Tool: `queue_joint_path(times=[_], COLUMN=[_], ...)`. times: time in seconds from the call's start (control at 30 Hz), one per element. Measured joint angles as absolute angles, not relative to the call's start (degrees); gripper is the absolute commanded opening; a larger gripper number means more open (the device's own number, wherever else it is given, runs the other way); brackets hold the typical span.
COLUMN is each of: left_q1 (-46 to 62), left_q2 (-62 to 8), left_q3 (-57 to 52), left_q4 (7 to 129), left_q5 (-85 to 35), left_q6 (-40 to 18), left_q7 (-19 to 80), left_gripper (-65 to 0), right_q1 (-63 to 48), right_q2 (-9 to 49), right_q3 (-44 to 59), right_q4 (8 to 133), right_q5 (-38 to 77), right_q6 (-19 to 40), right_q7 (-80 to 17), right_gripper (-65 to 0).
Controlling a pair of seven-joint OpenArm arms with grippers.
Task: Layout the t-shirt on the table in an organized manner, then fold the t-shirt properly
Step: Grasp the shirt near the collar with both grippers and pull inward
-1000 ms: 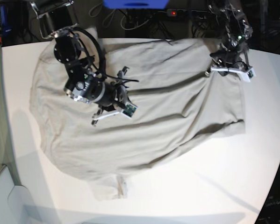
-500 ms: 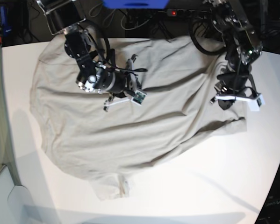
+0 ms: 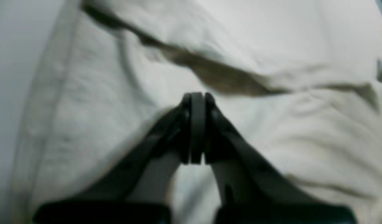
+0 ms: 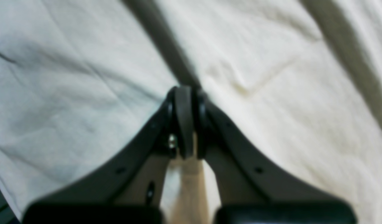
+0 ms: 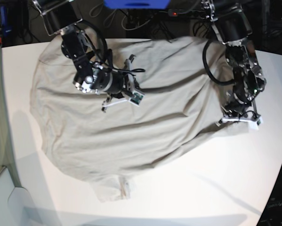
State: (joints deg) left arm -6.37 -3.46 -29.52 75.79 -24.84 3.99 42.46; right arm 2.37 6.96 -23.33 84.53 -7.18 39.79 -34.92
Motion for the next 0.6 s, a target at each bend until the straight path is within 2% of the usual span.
queue_joint_path(times=[0.23,0.4,0.6], left_q1=[-13.37,-17.02,-24.86], left_q2=[-3.53,-3.55,-4.78], left_q3=[-27.77,-23.81,-23.77], left_q4=[62.67,57.04,44.16], left_q5=[-17.32,-17.43,-17.41], left_q6=[3.62,3.66,3.73], left_q7=[31.92,25.98,16.12], left_gripper=[-64.9,-64.9,-64.9], right_q1=[2.5,2.28,1.17], right_q2=[8.58,9.52,10.46], right_q3=[-23.31,-23.27,-23.33], right_q4=[84.71,84.84,85.03], right_q5=[-6.68,-6.66,-6.42], right_q6=[39.77,39.7,39.57], right_q7=[-34.48,-34.26,-32.42], right_gripper=[-63.9,-63.9,-63.9])
